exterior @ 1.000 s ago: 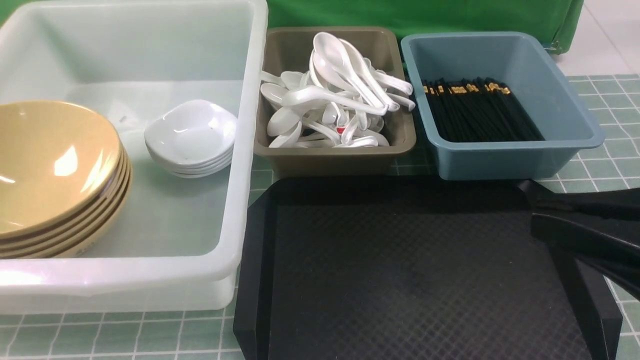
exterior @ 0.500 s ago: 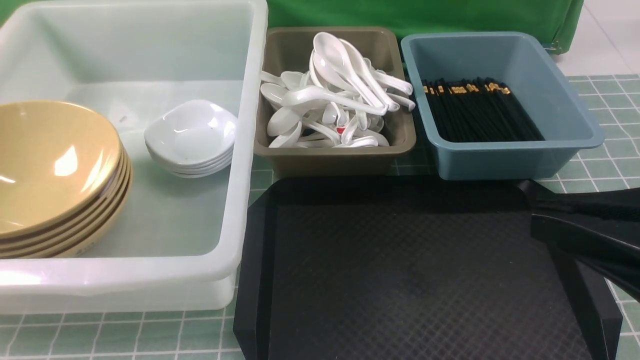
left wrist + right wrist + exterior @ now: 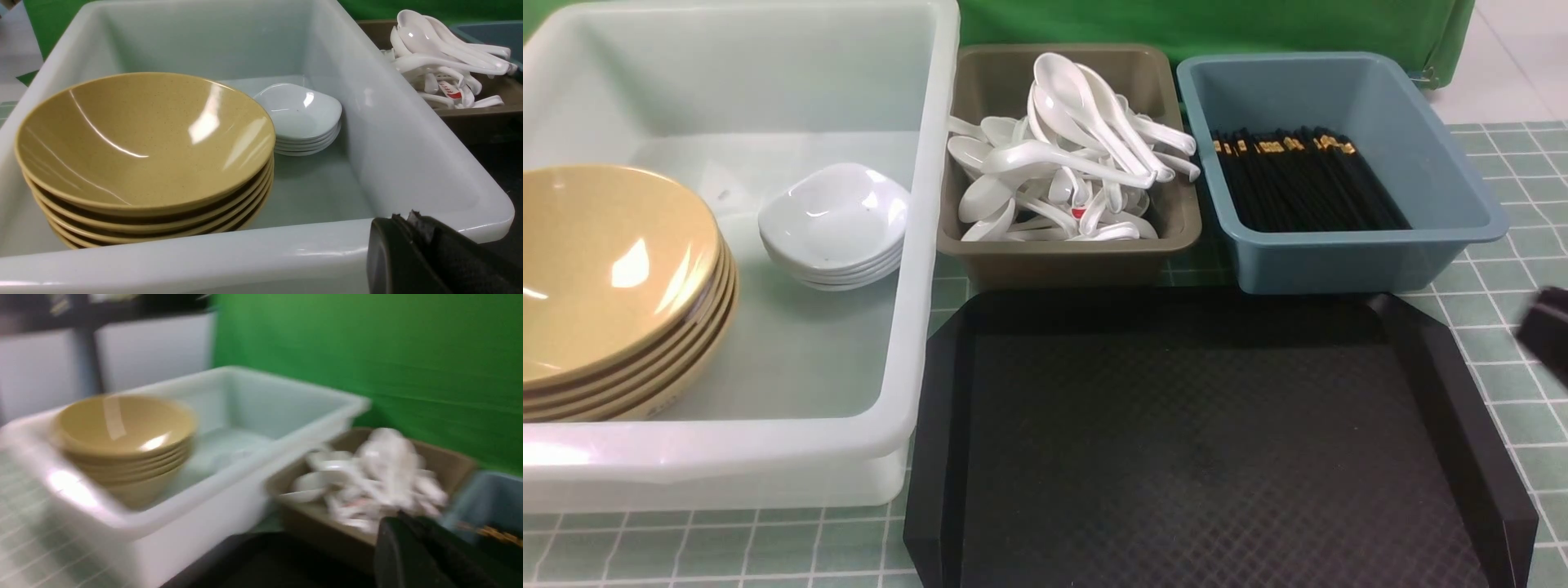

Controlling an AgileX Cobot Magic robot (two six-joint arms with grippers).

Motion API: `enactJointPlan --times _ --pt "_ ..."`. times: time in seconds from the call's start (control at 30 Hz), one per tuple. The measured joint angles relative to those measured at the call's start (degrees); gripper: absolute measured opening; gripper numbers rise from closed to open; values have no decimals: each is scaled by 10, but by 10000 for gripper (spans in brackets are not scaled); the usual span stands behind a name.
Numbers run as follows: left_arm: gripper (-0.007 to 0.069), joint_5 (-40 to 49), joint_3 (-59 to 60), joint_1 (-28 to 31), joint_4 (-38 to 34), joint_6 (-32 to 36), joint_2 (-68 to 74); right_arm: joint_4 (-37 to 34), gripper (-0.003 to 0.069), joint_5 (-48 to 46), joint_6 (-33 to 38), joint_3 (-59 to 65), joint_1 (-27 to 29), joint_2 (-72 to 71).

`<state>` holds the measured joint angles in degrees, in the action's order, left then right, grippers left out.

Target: On blue table put chopsticks spoon bowls plates into blue grey white boxes.

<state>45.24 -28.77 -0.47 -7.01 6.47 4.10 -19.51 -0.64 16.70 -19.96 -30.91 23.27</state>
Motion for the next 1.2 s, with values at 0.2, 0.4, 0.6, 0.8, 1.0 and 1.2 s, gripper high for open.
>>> enactJointPlan --times 0.2,0.4,0.6,0.8,1.0,1.2 --pt "-8 0 0 0 0 0 0 157 35 17 -132 124 164 -100" --pt "-8 0 0 0 0 0 0 227 35 -68 -173 194 284 -180" --pt "-12 0 0 0 0 0 0 254 35 -154 -215 216 321 -236" --pt "-12 2 0 0 0 0 -1 273 35 -169 -230 216 325 -239" --pt "-12 2 0 0 0 1 -1 274 35 -170 -230 216 325 -239" --pt "-12 2 0 0 0 4 -1 274 36 -170 -230 216 325 -239"
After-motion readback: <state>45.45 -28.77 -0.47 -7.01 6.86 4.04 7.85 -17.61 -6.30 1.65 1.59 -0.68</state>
